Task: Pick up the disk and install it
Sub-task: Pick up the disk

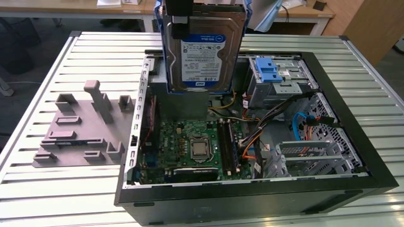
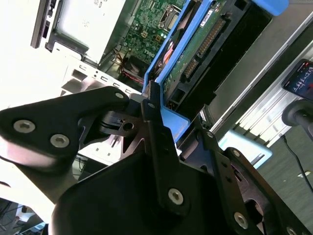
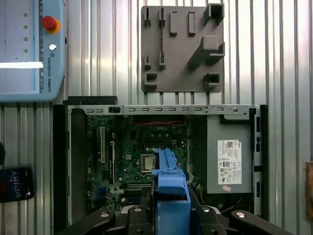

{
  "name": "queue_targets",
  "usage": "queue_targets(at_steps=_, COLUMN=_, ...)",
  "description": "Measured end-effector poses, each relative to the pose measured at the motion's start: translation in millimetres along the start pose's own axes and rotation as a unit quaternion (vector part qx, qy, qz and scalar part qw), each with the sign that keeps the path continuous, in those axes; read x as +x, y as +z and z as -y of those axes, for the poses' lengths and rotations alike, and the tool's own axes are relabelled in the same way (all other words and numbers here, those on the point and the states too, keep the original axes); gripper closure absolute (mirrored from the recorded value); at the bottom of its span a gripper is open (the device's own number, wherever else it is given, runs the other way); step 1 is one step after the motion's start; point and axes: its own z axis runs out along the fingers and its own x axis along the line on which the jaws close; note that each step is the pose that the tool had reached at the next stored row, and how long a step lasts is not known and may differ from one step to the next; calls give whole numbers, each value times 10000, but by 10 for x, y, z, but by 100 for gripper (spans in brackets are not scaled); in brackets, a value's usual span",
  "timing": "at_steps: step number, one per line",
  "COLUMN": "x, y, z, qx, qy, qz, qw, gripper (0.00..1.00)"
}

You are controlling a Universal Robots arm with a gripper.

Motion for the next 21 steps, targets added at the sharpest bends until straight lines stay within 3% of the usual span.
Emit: queue_targets(at_steps=21, x=9, y=2, z=109, qx=0, qy=0, qz=0, qw=10000, gripper=64)
